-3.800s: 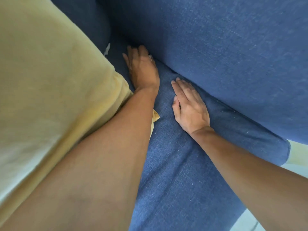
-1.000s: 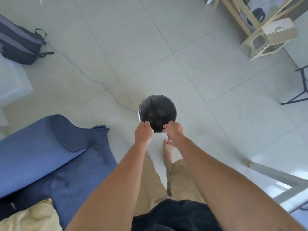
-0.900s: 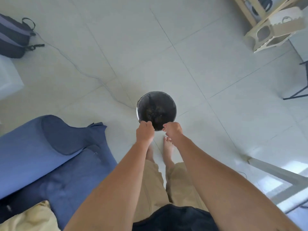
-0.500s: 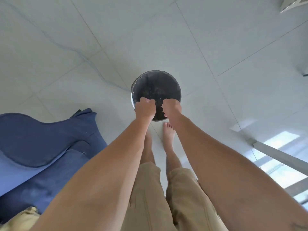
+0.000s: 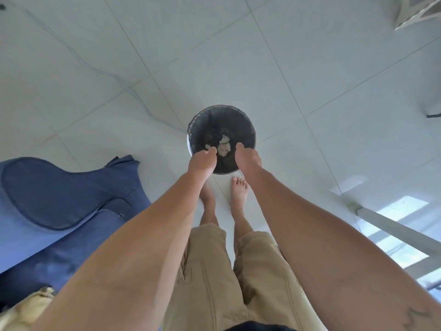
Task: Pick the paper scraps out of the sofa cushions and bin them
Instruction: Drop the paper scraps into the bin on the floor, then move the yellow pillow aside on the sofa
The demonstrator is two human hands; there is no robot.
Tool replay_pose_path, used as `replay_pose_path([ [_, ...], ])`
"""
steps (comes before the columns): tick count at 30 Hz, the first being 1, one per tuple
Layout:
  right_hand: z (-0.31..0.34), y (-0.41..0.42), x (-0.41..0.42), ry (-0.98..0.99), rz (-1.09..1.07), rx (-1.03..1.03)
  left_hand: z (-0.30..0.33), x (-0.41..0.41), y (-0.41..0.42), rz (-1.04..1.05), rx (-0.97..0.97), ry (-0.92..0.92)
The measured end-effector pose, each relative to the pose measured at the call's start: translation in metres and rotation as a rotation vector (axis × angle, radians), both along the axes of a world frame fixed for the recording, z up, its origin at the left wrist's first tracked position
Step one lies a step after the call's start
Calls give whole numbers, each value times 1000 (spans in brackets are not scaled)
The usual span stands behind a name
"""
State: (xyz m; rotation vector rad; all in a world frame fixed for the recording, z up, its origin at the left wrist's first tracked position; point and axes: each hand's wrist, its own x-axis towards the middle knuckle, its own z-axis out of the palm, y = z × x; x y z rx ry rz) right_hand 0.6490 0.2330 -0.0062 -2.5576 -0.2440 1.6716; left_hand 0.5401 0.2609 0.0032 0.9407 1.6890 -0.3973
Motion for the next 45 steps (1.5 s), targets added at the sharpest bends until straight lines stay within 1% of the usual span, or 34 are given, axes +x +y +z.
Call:
replay_pose_path([
  [6,76,15,3,29,70,91,76,6,8,10,101,-6],
  [10,132,33,-2,30,173,194,130,0,14,48,203,8],
  [14,184,52,-24,61,312,291,185,-22,18,109,310,4],
  [20,258,72,-87,68,562,457,256,-92,21,227,485,72],
  [23,292,77,-133,69,681,540,290,-140,14,289,573,97],
  [26,323,74,-187,58,788,600,317,-195,-1,369,608,133],
  [29,347,60,-248,64,909,653,341,-258,-33,481,623,190],
  [31,358,45,-293,81,982,687,352,-303,-62,601,652,204],
  [34,369,19,-360,89,1113,733,361,-366,-112,762,700,210],
  [35,370,10,-382,101,1151,740,362,-386,-130,778,722,239],
  [38,374,-26,-446,140,1282,789,362,-441,-187,848,754,321],
  [41,374,-71,-506,159,1436,789,358,-483,-251,927,729,426],
  [44,366,-116,-554,165,1593,783,342,-512,-311,1030,692,458],
  [45,362,-134,-570,185,1644,773,334,-521,-334,1095,670,461],
])
